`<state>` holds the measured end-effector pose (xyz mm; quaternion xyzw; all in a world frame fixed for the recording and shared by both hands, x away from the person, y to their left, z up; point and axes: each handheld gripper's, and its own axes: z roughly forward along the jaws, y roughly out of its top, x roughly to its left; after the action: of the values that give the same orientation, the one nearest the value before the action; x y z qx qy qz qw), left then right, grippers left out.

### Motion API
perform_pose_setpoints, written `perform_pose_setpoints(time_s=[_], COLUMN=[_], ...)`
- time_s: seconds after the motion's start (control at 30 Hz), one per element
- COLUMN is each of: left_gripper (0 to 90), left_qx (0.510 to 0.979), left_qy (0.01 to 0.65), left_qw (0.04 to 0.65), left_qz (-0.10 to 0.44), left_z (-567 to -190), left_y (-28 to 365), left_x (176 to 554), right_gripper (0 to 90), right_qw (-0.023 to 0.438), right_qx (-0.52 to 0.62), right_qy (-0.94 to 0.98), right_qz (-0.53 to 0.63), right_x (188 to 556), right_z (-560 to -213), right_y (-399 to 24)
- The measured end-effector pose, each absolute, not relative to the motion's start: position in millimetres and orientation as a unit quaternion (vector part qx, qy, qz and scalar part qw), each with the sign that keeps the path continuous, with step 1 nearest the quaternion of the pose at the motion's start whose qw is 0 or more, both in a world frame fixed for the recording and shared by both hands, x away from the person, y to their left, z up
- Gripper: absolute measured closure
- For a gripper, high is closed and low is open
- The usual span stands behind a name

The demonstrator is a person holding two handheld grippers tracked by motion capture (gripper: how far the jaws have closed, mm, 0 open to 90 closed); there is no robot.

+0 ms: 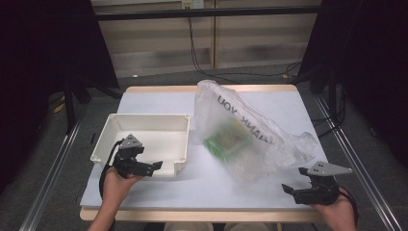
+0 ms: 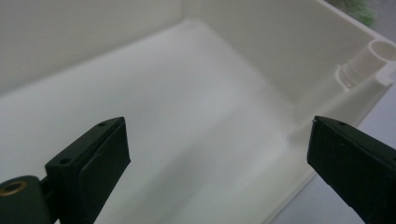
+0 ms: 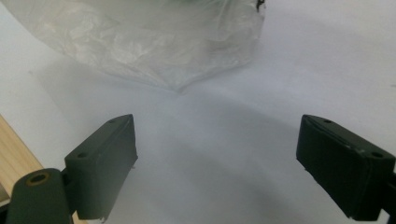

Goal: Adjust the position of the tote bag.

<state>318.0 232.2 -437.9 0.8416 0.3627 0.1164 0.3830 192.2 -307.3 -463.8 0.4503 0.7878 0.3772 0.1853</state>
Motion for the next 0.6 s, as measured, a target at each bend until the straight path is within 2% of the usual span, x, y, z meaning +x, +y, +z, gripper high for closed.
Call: perform_pose_setpoints(time_s=[0.6], left_gripper=[4.1], left_qx=[0.864], left_qy=[0.300], left_qw=[0.397], left_qz=[0.079], left_z=[-410], left_y=[178], left_x=[303], right_gripper=[11.4], right_qw=[0.183], right_qx=[0.474], right_qy=[0.771], right_qz=[0.384], right_x=[184], right_z=[-467], right_y=[-317])
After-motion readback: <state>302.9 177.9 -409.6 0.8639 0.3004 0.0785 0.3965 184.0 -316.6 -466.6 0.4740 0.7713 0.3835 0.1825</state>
